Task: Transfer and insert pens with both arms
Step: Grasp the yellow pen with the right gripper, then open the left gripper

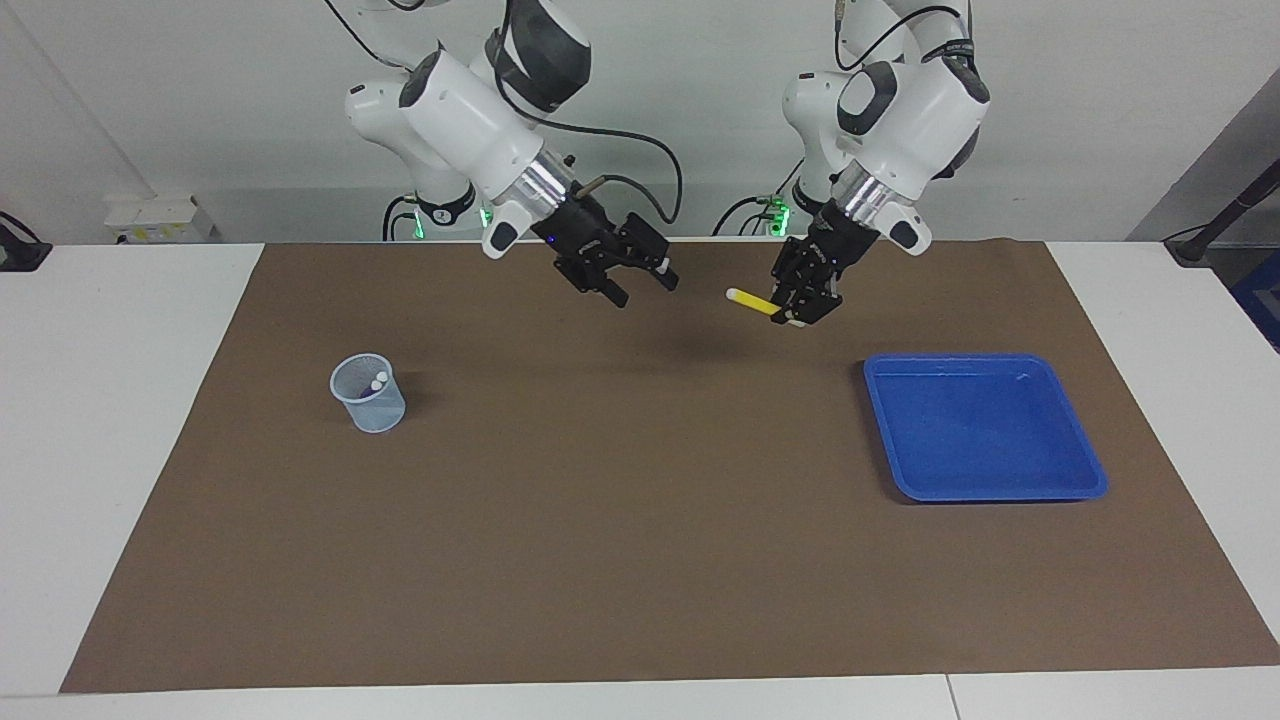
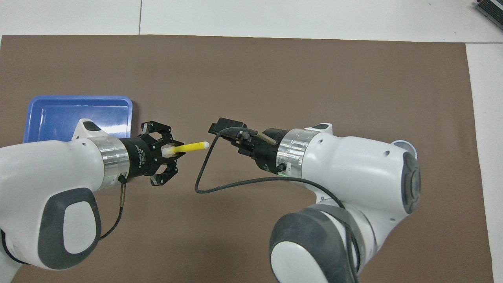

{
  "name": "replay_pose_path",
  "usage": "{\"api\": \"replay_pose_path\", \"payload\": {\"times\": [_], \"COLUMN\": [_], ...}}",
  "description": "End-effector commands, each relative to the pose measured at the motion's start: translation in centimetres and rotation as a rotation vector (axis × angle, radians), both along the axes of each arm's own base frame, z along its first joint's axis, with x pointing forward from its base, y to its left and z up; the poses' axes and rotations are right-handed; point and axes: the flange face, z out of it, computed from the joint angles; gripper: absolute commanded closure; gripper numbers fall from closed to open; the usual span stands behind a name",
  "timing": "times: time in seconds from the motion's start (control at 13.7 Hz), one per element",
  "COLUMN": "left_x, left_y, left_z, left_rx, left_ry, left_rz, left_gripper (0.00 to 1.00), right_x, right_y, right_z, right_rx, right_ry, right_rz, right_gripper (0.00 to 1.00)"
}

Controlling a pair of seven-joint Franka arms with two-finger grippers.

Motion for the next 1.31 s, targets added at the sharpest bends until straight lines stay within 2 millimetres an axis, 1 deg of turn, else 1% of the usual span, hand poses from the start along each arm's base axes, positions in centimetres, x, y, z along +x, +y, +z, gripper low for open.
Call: {"api": "replay_pose_path", "payload": {"times": [0.0,0.07,0.15,0.29,0.37,0.44,0.66,0.73,0.8,1.1,1.24], "left_x": [-1.7,-1.9,-2.0,-2.2,-2.2,-2.2,-2.2,-2.2,-2.3,-2.4,-2.4], "left_y": [-0.1,-0.1,0.0,0.0,0.0,0.0,-0.1,0.0,0.0,0.0,0.0], "left_z": [0.2,0.2,0.5,0.7,0.8,0.8,0.8,0.8,1.0,1.1,1.1], "left_rx": [-0.022,-0.022,-0.024,-0.025,-0.026,-0.025,-0.026,-0.026,-0.026,-0.028,-0.028], "left_ry": [-0.012,-0.011,-0.017,-0.018,-0.020,-0.017,-0.018,-0.018,-0.019,-0.017,-0.017], "left_rz": [0.021,0.022,0.022,0.022,0.022,0.020,0.020,0.020,0.019,0.020,0.021], "left_gripper": [1.00,1.00,1.00,1.00,1.00,1.00,1.00,1.00,1.00,1.00,1.00], "right_x": [-0.3,-0.4,-0.4,-0.4,-0.2,-0.2,-1.4,-1.9,-2.0,-1.8,-1.6], "right_y": [2.5,3.3,3.5,3.6,3.7,3.8,5.3,5.9,6.0,5.7,5.5], "right_z": [-1.4,-2.1,-2.7,-3.0,-3.4,-3.7,-3.4,-3.4,-3.5,-3.6,-3.7], "right_rx": [0.027,0.023,0.018,0.016,0.010,0.007,0.019,0.023,0.025,0.018,0.017], "right_ry": [-0.005,-0.003,0.004,0.007,0.009,0.014,0.013,0.024,0.030,0.022,0.023], "right_rz": [-0.030,-0.026,-0.024,-0.021,-0.017,-0.017,-0.010,-0.008,-0.011,-0.004,-0.009], "right_gripper": [0.00,0.00,0.00,0.00,0.08,0.12,0.20,0.20,0.24,0.58,0.58]}}
